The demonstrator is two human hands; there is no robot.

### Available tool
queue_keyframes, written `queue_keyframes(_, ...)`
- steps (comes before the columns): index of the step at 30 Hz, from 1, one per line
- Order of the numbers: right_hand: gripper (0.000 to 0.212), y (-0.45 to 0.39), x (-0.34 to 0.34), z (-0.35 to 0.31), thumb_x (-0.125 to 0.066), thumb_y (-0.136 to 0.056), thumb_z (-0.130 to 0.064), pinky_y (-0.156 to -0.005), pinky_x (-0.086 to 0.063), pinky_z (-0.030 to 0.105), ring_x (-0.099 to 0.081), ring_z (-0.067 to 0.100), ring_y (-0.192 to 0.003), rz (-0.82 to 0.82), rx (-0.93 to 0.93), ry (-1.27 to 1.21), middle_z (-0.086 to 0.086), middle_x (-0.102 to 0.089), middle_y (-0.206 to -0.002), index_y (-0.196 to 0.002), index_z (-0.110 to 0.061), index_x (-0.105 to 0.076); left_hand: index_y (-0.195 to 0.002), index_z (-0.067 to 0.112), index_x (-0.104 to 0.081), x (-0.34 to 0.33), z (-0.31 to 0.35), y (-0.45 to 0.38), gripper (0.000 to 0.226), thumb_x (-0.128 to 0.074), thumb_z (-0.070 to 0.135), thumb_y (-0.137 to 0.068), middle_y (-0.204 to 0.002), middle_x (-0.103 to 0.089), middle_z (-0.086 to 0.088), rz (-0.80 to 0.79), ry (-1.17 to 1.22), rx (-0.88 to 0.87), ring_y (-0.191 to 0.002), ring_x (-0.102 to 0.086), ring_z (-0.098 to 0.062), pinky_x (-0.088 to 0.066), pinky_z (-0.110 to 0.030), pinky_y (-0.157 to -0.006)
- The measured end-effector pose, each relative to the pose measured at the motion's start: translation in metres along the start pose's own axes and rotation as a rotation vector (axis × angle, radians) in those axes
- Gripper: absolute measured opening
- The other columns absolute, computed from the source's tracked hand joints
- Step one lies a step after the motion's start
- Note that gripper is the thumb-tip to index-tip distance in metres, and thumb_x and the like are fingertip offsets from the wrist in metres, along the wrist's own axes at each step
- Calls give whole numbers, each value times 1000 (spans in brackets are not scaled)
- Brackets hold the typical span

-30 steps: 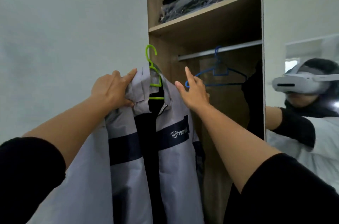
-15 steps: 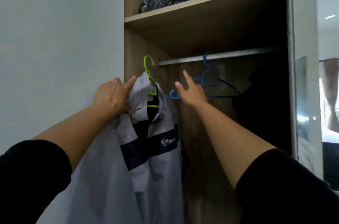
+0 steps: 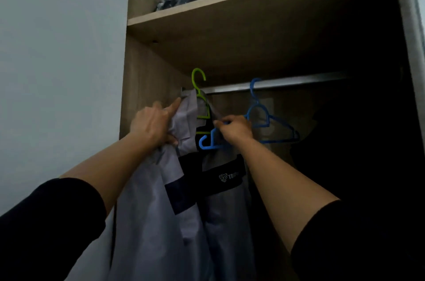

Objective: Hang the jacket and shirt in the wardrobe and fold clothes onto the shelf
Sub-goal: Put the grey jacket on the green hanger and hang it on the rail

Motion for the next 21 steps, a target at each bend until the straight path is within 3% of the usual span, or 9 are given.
queue_keyframes(3, 34, -7, 5, 6, -67, -86, -30, -98, -46, 30, -59, 23, -113, 35, -3, -89, 8, -66, -118, -113, -10, -67, -151, 34, -3, -7, 8, -16, 110, -71, 59, -68, -123, -47, -19, 1, 7, -12, -105, -57, -37, -48, -40, -78)
queue_keyframes(6, 28, -13, 10, 10, -69, -85, -23, -87, -44, 20, -61, 19, -108, 76, 21, -108, 7, -68, -115, -110, -11, -70, -151, 34, -2, -15, 21, -34, 112, -72, 60, -67, -128, -50, -19, -9, -2, -30, -108, -58, -36, -48, -38, -81)
queue_keyframes(12, 19, -14, 12, 32, -68, -85, -18, -79, -43, 15, -62, 16, -105, 132, 4, -105, 3, -70, -112, -103, -19, -73, -150, 34, 1, -35, 29, -42, 110, -72, 57, -71, -129, -55, -16, -51, 8, -43, -112, -57, -33, -48, -36, -83)
queue_keyframes(16, 20, -5, 13, 40, -63, -85, -14, -84, -43, 16, -63, 18, -106, 182, 39, -39, 3, -71, -110, -100, -20, -75, -151, 34, -2, -48, 37, -42, 109, -74, 53, -71, -128, -54, -15, -88, -14, -75, -111, -57, -32, -48, -35, -84)
queue_keyframes(21, 21, 9, 2, 42, -61, -85, -12, -88, -49, 21, -63, 22, -104, 124, 44, -29, 4, -69, -111, -97, -23, -75, -151, 30, -2, -47, 36, -32, 113, -75, 52, -69, -128, -52, -16, -109, 29, -103, -113, -57, -33, -47, -35, -85)
Point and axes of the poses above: each hand's wrist, its own y-axis away from the middle knuckle, its own x-axis out of the back of the hand, z = x × y, the point moved 10 cm from there along -y, towards the middle knuckle
